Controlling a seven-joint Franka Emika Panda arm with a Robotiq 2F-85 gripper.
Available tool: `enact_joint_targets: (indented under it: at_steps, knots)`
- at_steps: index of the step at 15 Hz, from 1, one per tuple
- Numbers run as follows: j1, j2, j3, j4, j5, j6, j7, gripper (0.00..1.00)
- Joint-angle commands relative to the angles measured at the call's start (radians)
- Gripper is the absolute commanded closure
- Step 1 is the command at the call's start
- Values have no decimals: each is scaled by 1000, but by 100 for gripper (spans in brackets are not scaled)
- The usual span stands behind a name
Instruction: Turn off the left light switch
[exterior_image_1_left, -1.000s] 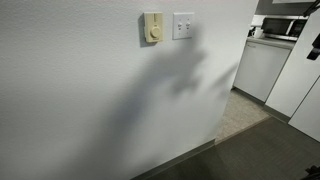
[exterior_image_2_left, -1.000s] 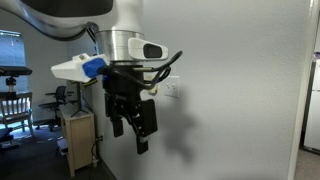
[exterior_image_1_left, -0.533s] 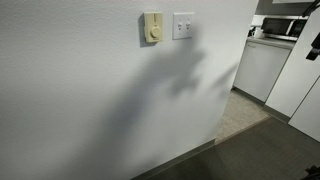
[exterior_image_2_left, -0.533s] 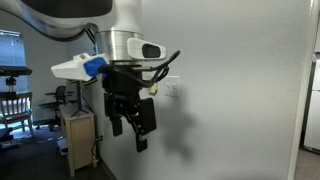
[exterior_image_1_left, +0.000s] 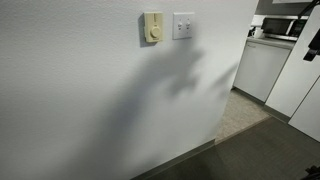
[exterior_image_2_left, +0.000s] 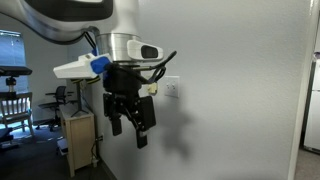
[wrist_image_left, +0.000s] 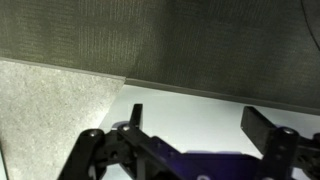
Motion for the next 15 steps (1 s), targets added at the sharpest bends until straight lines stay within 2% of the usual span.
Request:
enact_joint_targets:
  at_steps: [1, 11, 12, 15]
  knots:
    - [9, 48, 8, 35, -18, 14, -43, 0]
    - [62, 99, 10, 74, -45, 34, -195, 0]
    - [53, 69, 15, 49, -30, 23, -150, 0]
    - [56, 68, 16, 50, -30, 23, -150, 0]
